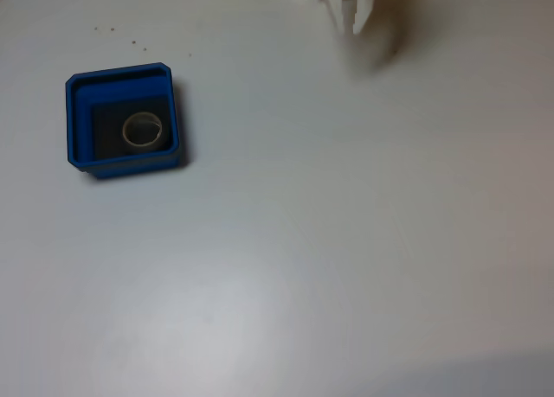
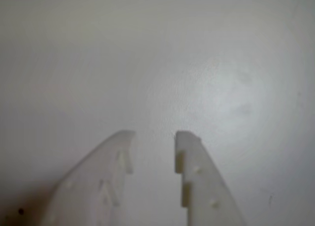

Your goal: Pick the black tape roll and drop it in the blue box

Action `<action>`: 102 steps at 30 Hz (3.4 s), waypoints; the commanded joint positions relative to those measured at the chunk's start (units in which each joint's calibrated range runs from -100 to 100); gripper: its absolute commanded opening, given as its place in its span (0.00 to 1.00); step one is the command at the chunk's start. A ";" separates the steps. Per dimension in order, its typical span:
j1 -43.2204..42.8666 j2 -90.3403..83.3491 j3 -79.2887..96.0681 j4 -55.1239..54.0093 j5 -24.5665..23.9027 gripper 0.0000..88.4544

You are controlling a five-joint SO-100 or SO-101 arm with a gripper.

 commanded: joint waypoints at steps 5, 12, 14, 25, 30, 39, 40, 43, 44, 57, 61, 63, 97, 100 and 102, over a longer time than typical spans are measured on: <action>0.34 -11.14 6.24 0.11 -0.37 0.02; 0.53 -14.07 7.32 0.11 -0.46 0.02; 0.53 -14.07 7.32 0.11 -0.46 0.02; 0.24 -14.32 19.81 -0.71 -0.02 0.02; 0.24 -14.49 23.40 -4.75 -0.11 0.02; 0.53 -14.24 26.82 -31.90 -0.11 0.02; 0.53 -14.24 26.82 -33.05 -0.11 0.02; 0.53 -14.24 26.82 -35.12 -0.11 0.02; 0.53 -14.24 26.82 -35.70 -0.11 0.02; 0.44 -14.24 26.82 -42.96 -0.02 0.02; 0.44 -14.24 26.82 -42.71 -0.02 0.02; 0.44 -14.15 26.82 -42.63 -0.02 0.02; 0.44 -14.07 26.73 -42.63 -0.11 0.02; 0.44 -14.07 26.73 -42.63 -0.11 0.02; 0.44 -14.07 26.73 -42.63 -0.11 0.02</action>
